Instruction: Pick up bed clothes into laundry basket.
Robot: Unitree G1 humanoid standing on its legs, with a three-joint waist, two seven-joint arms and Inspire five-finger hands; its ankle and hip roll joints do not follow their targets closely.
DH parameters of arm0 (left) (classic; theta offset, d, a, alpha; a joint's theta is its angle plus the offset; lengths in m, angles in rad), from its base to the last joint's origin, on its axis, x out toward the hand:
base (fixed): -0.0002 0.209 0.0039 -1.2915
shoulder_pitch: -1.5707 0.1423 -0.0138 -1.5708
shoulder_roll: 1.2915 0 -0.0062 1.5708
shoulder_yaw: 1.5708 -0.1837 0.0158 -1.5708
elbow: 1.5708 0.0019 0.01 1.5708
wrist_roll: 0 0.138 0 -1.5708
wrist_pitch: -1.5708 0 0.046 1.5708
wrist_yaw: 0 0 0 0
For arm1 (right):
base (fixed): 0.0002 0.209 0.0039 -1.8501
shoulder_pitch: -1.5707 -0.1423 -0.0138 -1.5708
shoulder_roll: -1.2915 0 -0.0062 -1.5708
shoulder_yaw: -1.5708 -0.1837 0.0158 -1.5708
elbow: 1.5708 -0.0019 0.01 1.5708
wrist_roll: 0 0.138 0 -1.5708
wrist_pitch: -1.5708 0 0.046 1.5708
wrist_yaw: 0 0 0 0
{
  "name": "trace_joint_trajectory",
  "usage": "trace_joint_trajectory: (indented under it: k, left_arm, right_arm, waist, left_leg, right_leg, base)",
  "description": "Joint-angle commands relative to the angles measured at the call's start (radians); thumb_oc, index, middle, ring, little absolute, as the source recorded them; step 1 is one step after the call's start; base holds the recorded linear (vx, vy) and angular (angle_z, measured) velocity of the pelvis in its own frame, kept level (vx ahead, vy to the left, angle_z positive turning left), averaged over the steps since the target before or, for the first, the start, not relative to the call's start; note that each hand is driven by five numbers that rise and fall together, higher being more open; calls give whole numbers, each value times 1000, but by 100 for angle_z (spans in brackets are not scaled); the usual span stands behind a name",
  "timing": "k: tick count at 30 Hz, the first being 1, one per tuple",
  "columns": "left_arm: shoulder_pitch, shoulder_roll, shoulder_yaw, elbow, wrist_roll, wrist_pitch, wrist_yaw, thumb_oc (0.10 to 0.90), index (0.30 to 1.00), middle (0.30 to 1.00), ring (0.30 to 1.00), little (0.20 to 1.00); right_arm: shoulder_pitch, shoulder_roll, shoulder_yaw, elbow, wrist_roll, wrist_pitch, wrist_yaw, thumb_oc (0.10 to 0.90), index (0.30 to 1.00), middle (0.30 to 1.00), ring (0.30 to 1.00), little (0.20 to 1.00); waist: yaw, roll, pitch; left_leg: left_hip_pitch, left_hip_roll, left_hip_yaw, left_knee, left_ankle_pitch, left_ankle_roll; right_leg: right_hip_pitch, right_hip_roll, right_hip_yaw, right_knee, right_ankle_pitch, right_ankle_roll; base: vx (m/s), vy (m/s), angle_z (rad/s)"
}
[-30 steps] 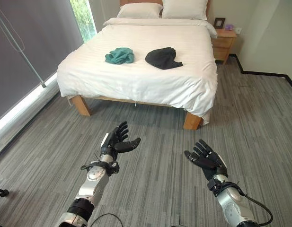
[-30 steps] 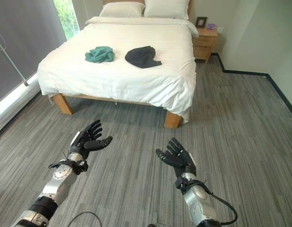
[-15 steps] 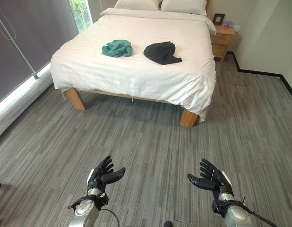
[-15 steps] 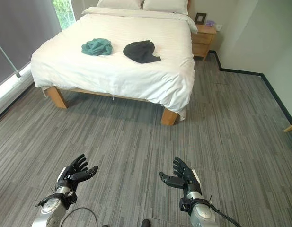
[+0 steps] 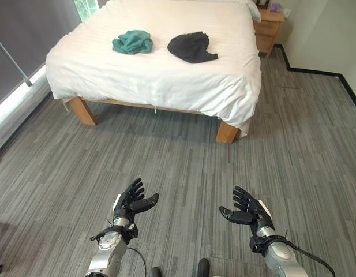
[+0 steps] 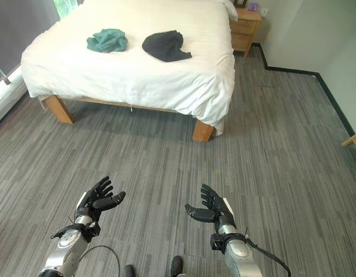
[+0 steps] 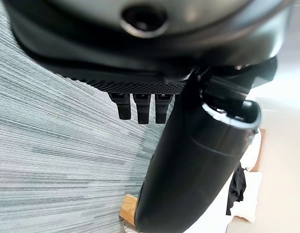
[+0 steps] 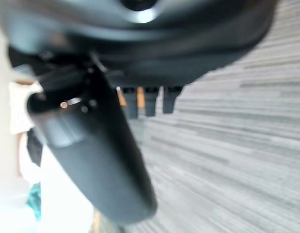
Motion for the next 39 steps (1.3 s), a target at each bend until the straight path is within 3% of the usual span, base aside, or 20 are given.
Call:
trace_joint_trajectory:
  k: [1,2,4,7,9,13,16,17,18,20,21,22,23,24,27,30,31,34,37,39]
  left_arm:
    - [-66,60,37,-58,21,-88,-32,800,900,900,900,900]
    - [-56,67,46,-63,24,-86,-33,800,900,900,900,900]
    - [-60,77,63,-68,24,-90,-23,800,900,900,900,900]
    - [-63,99,64,-85,47,-92,-39,800,900,900,900,900]
    - [-67,120,39,-93,-5,-95,-115,800,900,900,900,900]
    - [-81,94,6,-91,-62,-95,-195,800,900,900,900,900]
    - [-79,66,-17,-107,-107,-85,-234,800,900,900,900,900]
    - [-74,55,-27,-121,-135,-83,-258,800,900,900,900,900]
    - [-74,54,-27,-122,-136,-83,-258,800,900,900,900,900]
    - [-83,34,-44,-107,-170,-79,-267,800,900,900,900,900]
    - [-103,30,-31,-114,-205,-72,-263,800,900,900,900,900]
    - [-103,31,-31,-114,-205,-72,-263,800,900,900,900,900]
    - [-115,31,-16,-113,-238,-73,-262,800,900,900,900,900]
    - [-116,27,-12,-110,-232,-70,-257,800,900,900,900,900]
    - [-108,25,24,-123,-239,-86,-240,800,900,900,900,900]
    - [-64,44,80,-164,-250,-103,-242,800,900,900,900,900]
    - [-49,58,106,-200,-242,-113,-247,800,900,900,900,900]
    - [-46,73,133,-221,-219,-120,-238,800,900,900,900,900]
    - [-43,89,144,-236,-195,-119,-241,800,900,900,900,900]
    - [-28,93,150,-241,-192,-109,-264,800,900,900,900,900]
  right_arm:
    - [-72,-26,-75,-108,-9,-65,16,800,900,900,900,900]
    - [-57,-16,-93,-133,0,-70,16,800,900,900,900,900]
    - [-52,7,-90,-140,29,-78,22,800,900,900,900,900]
    - [-48,6,-71,-129,57,-61,55,800,900,900,900,900]
    - [-43,-15,-66,-125,70,-62,74,800,900,900,900,900]
    - [-3,-24,-79,-142,78,-62,103,800,900,900,900,900]
    - [17,-42,-101,-161,68,-51,127,800,900,900,900,900]
    - [25,-56,-108,-159,61,-49,134,800,900,900,900,900]
    - [25,-56,-109,-159,61,-49,135,800,900,900,900,900]
    - [13,-80,-115,-143,60,-48,128,800,900,900,900,900]
    - [-1,-97,-132,-162,95,-65,105,800,900,900,900,900]
    - [-2,-96,-132,-162,95,-65,105,800,900,900,900,900]
    - [-11,-109,-153,-157,119,-74,76,800,900,900,900,900]
    - [-12,-112,-167,-159,111,-77,58,800,900,900,900,900]
    - [-25,-118,-194,-184,111,-84,50,800,900,900,900,900]
    - [-15,-112,-220,-219,104,-97,62,800,900,900,900,900]
    - [-1,-112,-231,-243,91,-102,71,800,900,900,900,900]
    - [10,-112,-247,-279,81,-103,80,800,900,900,900,900]
    - [14,-110,-258,-314,80,-99,94,800,900,900,900,900]
    - [11,-104,-268,-338,75,-93,112,800,900,900,900,900]
  waist:
    - [27,-15,2]
    - [11,-8,20]
    - [-17,12,57]
    - [-48,21,60]
    - [-96,15,48]
    - [-167,26,24]
    - [-199,35,-2]
    - [-205,43,-7]
    - [-206,45,-8]
    - [-208,47,-15]
    - [-192,2,1]
    - [-193,0,-1]
    - [-155,-41,22]
    - [-129,-38,42]
    - [-103,-40,41]
    - [-53,-17,28]
    - [-32,-3,19]
    - [-21,12,-3]
    - [-19,14,-18]
    - [-19,22,-43]
  left_leg:
    - [17,-60,-36,5,-44,24]
    - [41,-77,-58,14,-62,45]
    - [66,-66,-81,46,-90,59]
    - [104,-68,-114,67,-122,47]
    - [162,-91,-163,62,-157,24]
    - [263,-94,-221,42,-192,-10]
    - [313,-78,-257,95,-193,-38]
    - [302,-66,-262,173,-140,-67]
    - [300,-65,-263,175,-142,-68]
    - [175,-25,-230,448,71,-144]
    - [-2,38,-143,758,181,-142]
    - [-5,35,-144,758,184,-142]
    - [-116,72,-80,879,188,-130]
    - [-173,69,-92,891,169,-131]
    - [-241,88,-65,806,154,-125]
    - [-250,142,-64,410,209,-133]
    - [-225,127,-118,182,216,-131]
    - [-221,121,-183,32,244,-146]
    - [-216,114,-176,36,245,-153]
    - [-203,104,-161,59,201,-129]
  right_leg:
    - [-53,-157,33,372,-63,157]
    - [-118,-171,62,526,21,150]
    - [-258,-126,121,752,28,140]
    - [-335,-94,131,667,-12,138]
    - [-360,-65,174,410,4,151]
    - [-354,-46,222,151,71,181]
    - [-338,-35,169,176,88,166]
    - [-323,-31,172,198,84,151]
    - [-324,-30,171,200,82,151]
    - [-246,-14,176,209,54,103]
    - [-157,-27,162,186,3,37]
    - [-159,-29,162,186,5,37]
    - [-84,-29,164,174,-46,-5]
    - [-48,-12,182,175,-68,-15]
    - [5,-8,185,171,-92,-17]
    - [94,7,224,141,-146,2]
    - [145,10,252,128,-183,17]
    - [219,5,295,108,-218,32]
    - [265,-12,323,86,-234,47]
    - [281,-41,337,95,-245,67]
  base:
    - [162,377,-11]
    - [156,196,31]
    - [269,157,76]
    - [323,-38,50]
    - [490,-113,48]
    - [456,-100,60]
    - [541,-236,80]
    - [472,-238,71]
    - [283,-173,93]
    - [421,-396,75]
    - [405,-465,18]
    - [498,-632,22]
    - [357,-352,26]
    - [359,-352,26]
    - [417,-116,-6]
    - [688,83,-55]
    - [560,153,-106]
    - [542,108,-82]
    - [436,98,-55]
    - [453,196,-77]
